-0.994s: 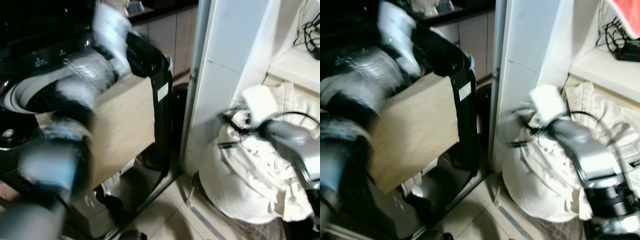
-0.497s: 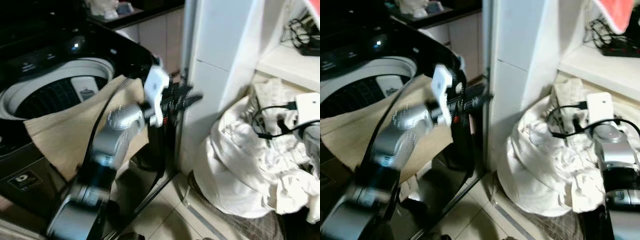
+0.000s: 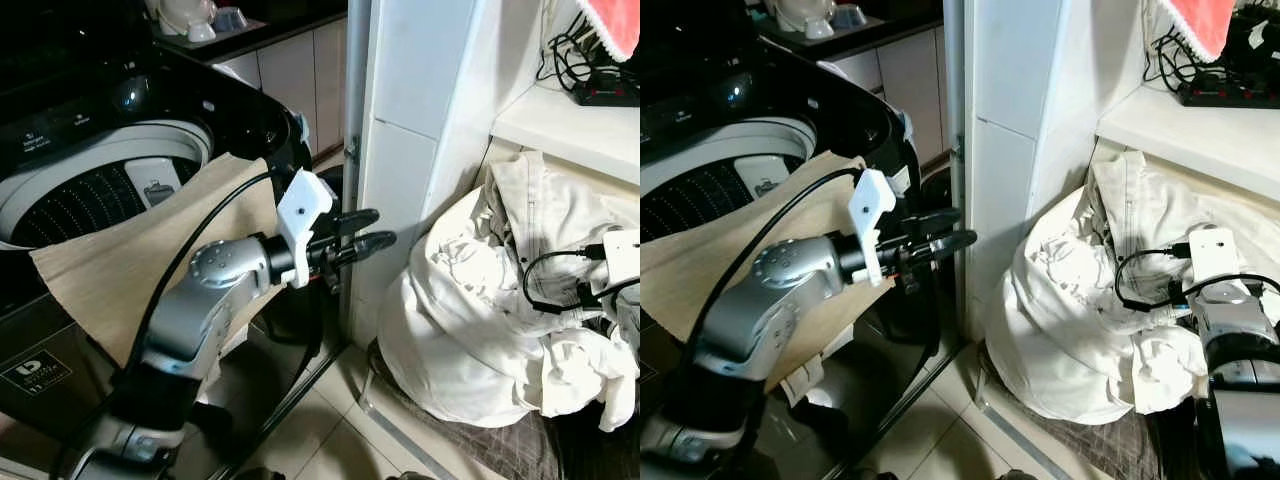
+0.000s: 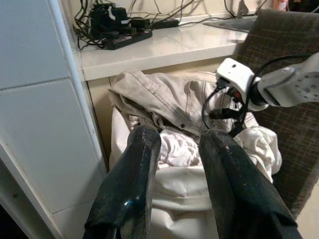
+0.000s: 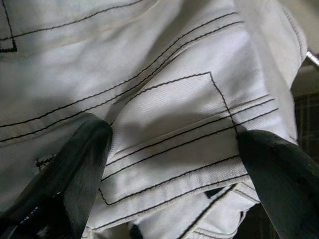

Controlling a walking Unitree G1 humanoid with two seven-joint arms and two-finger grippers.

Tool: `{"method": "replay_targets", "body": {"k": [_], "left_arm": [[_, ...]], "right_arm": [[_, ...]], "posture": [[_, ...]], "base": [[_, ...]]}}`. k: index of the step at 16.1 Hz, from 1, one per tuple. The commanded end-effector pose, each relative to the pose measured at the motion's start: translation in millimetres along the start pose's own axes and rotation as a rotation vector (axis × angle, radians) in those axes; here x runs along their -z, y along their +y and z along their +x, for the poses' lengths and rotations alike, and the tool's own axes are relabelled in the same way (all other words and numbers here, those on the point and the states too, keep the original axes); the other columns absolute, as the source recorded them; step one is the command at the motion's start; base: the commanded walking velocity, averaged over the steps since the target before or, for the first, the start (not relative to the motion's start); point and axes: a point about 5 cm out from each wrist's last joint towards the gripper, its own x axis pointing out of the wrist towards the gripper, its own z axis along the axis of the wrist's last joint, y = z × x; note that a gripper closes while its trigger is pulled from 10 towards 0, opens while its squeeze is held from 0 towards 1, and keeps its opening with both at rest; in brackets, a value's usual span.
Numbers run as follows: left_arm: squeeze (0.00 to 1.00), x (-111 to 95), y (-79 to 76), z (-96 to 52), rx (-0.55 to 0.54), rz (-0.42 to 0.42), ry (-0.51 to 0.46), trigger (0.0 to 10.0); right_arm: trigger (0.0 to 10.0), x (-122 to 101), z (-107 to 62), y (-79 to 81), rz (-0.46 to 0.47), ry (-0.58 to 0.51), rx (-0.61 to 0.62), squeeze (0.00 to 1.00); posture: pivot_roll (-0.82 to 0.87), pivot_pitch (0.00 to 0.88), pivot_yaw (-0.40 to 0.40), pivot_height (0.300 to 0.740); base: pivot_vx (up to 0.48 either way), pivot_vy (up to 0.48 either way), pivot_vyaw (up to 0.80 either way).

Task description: Clothes washing

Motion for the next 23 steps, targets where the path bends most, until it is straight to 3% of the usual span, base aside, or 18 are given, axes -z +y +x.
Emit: {"method": "replay_targets", "body": {"k": [1, 2, 3, 4, 16, 23], "left_arm": [[0.0, -0.7, -3.3, -0.9, 0.016, -0.001, 0.014, 10.0], [0.0, -1.5, -3.4, -0.8, 0.014, -0.003, 0.017, 10.0], [0.0, -2.0, -3.3, -0.7, 0.012, -0.003, 0.021, 10.0], [0.0, -2.2, -3.8, -0.9, 0.012, -0.004, 0.026, 10.0], [0.0, -2.5, -2.3, 1.1, -0.034, -0.016, 0.032, 10.0], [0.0, -4.3, 0.0, 3.2, -0.052, -0.021, 0.02, 10.0]], "right_arm": [[10.0, 5.2, 0.6, 4.7, 0.012, 0.045, -0.023, 0.0], [10.0, 8.7, 0.7, 8.0, 0.034, 0.068, -0.059, 0.0], [1.1, 9.9, 0.8, 9.9, 0.061, 0.076, -0.08, 0.0], [0.0, 10.6, 0.9, 11.3, 0.099, 0.078, -0.095, 0.0], [0.0, 15.2, 1.5, 16.7, 0.328, 0.025, -0.187, 0.0], [0.0, 9.1, 1.3, 19.6, 0.38, -0.06, -0.21, 0.0]], "posture": [[-0.07, 0.032, 0.067, 0.74], [-0.07, 0.034, 0.066, 0.74], [-0.07, 0.034, 0.066, 0.74], [-0.07, 0.034, 0.066, 0.74], [-0.07, 0.038, 0.063, 0.74], [-0.07, 0.038, 0.062, 0.74]], "base": [[0.0, 0.0, 0.0], [0.0, 0.0, 0.0], [0.0, 0.0, 0.0], [0.0, 0.0, 0.0], [0.0, 0.0, 0.0], [0.0, 0.0, 0.0]]}}
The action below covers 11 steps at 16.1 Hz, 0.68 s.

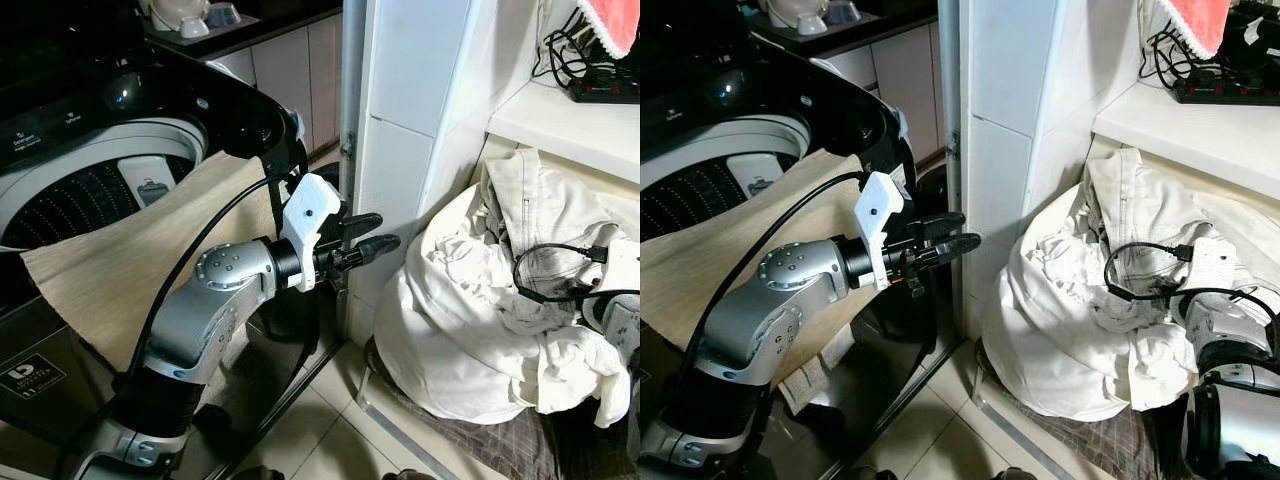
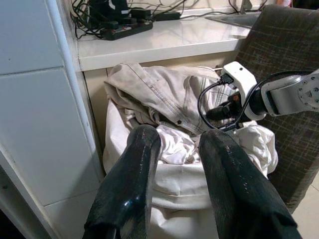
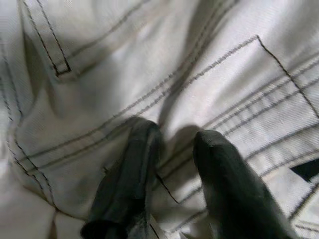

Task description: Clothes washing

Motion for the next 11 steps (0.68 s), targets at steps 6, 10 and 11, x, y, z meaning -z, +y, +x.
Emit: {"method": "replay_targets", "body": {"k": [6, 10, 11], "left_arm": [[0.0, -5.9, 6.0, -1.8, -0.037, 0.008, -0.018, 10.0], [0.0, -7.4, 7.3, -1.3, -0.04, 0.011, -0.024, 10.0], [0.0, -7.7, 6.7, -0.6, -0.036, 0.01, -0.025, 10.0]], "right_arm": [[0.0, -10.3, 0.0, 5.1, -0.002, -0.135, 0.01, 0.0], [10.0, -43.4, -7.5, -3.4, -0.083, -0.335, 0.051, 1.0], [10.0, -50.1, -9.6, -8.2, -0.085, -0.361, 0.079, 1.0]], "posture": [[-0.07, 0.037, 0.062, 0.74], [-0.07, 0.035, 0.076, 0.74], [-0.07, 0.035, 0.076, 0.74]], "base": [[0.0, 0.0, 0.0], [0.0, 0.0, 0.0], [0.0, 0.0, 0.0]]}}
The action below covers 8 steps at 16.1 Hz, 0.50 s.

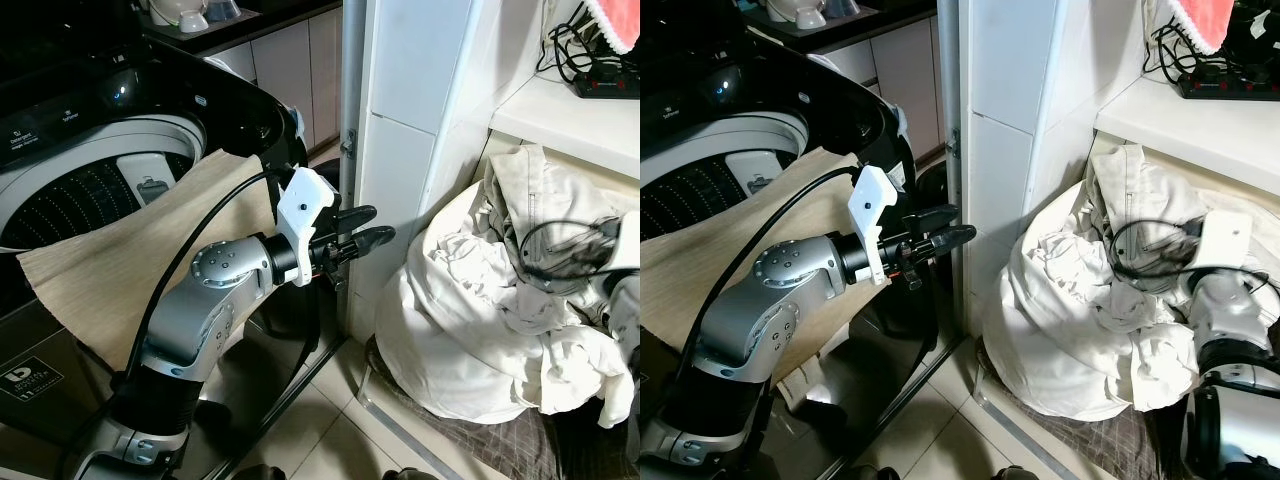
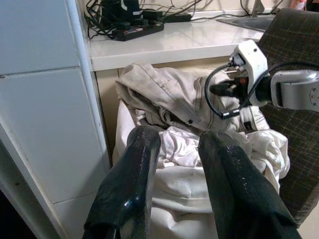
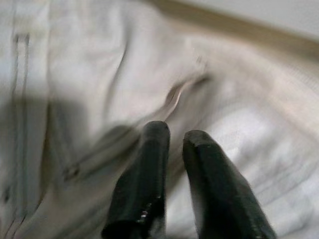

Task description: Clothes washing

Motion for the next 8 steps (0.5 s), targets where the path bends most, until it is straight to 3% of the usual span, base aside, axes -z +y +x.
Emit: {"method": "replay_targets", "body": {"k": [1, 8], "left_arm": [[0.0, -4.7, 2.0, 1.3, 0.003, 0.011, -0.007, 10.0], [0.0, -4.7, -6.9, 1.2, 0.059, 0.003, -0.016, 10.0]], "right_arm": [[10.0, -16.8, 1.0, -9.3, 0.005, -0.064, 0.041, 1.0], [10.0, -21.6, 0.8, -17.5, 0.022, -0.079, 0.075, 1.0]], "posture": [[-0.07, 0.033, 0.078, 0.74], [-0.07, 0.022, 0.076, 0.74]], "base": [[0.0, 0.0, 0.0], [0.0, 0.0, 0.0]]}}
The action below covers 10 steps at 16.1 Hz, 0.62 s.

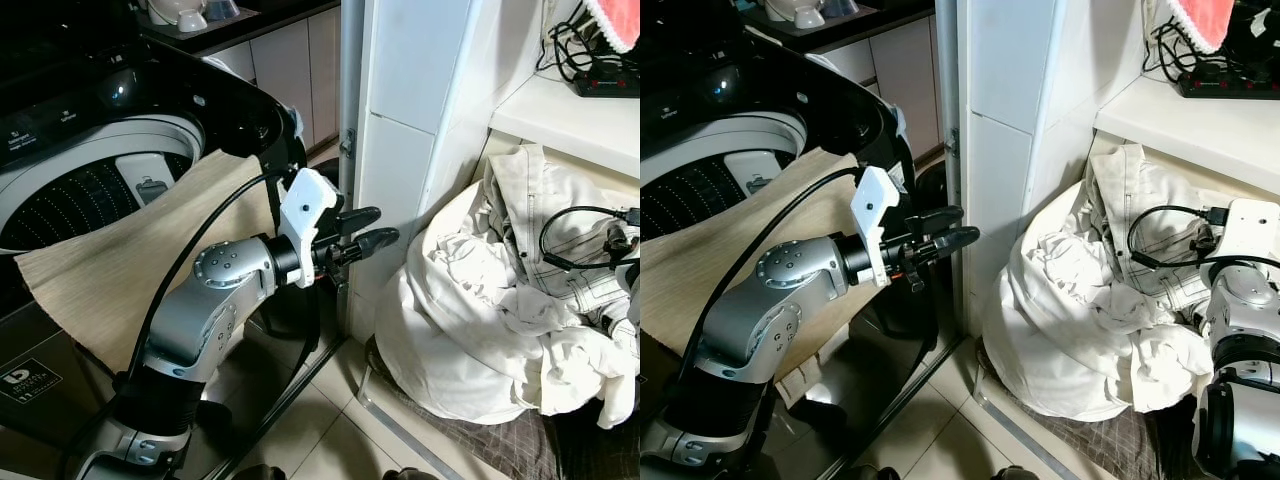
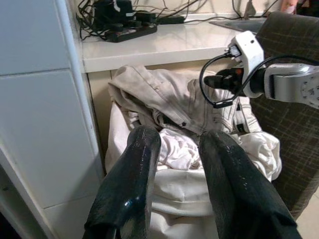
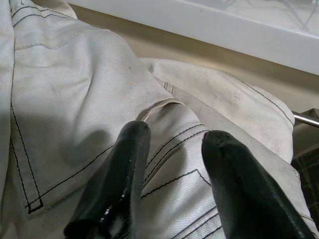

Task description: Clothes washing

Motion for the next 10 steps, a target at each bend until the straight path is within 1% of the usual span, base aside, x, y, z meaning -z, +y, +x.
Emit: {"method": "replay_targets", "body": {"k": [1, 4, 5, 6, 7, 8, 9, 10], "left_arm": [[0.0, -4.0, -5.2, 0.3, 0.034, 0.011, -0.008, 10.0], [0.0, -3.6, -7.4, 0.0, 0.047, 0.01, -0.006, 10.0], [0.0, -3.5, -7.4, -0.2, 0.049, 0.011, -0.005, 10.0], [0.0, -3.4, -8.1, -0.4, 0.058, 0.011, -0.002, 10.0], [0.0, -3.0, -11.4, -0.8, 0.091, 0.008, 0.002, 10.0], [0.0, -2.8, -15.9, -1.9, 0.132, 0.009, 0.004, 10.0], [0.0, -2.5, -18.0, -2.5, 0.151, 0.006, 0.006, 10.0], [0.0, -1.9, -21.2, -3.3, 0.176, 0.005, 0.012, 10.0]], "right_arm": [[10.0, -12.5, 1.9, -4.9, 0.019, -0.039, 0.022, 1.0], [10.0, -15.7, 1.9, -11.9, 0.03, -0.043, 0.043, 1.0], [10.0, -15.6, 1.7, -15.8, 0.049, -0.038, 0.057, 1.0], [10.0, -13.3, 1.3, -19.5, 0.085, -0.02, 0.077, 1.0], [10.0, -6.3, 0.5, -23.0, 0.126, 0.031, 0.11, 1.0], [10.0, 0.2, -0.4, -24.3, 0.137, 0.074, 0.123, 1.0], [10.0, 3.4, -0.9, -24.5, 0.139, 0.094, 0.122, 0.85], [10.0, 8.4, -1.8, -24.9, 0.147, 0.123, 0.126, 0.0]], "posture": [[-0.07, 0.022, 0.076, 0.74], [-0.07, 0.025, 0.077, 0.74], [-0.07, 0.026, 0.078, 0.74], [-0.06, 0.028, 0.08, 0.74], [-0.06, 0.029, 0.081, 0.74], [-0.06, 0.031, 0.083, 0.74], [-0.06, 0.032, 0.085, 0.74], [-0.06, 0.033, 0.087, 0.74]], "base": [[0.0, 0.0, 0.0], [0.0, 0.0, 0.0], [0.0, 0.0, 0.0], [0.0, 0.0, 0.0], [0.0, 0.0, 0.0], [0.0, 0.0, 0.0], [0.0, 0.0, 0.0], [0.0, 0.0, 0.0]]}}
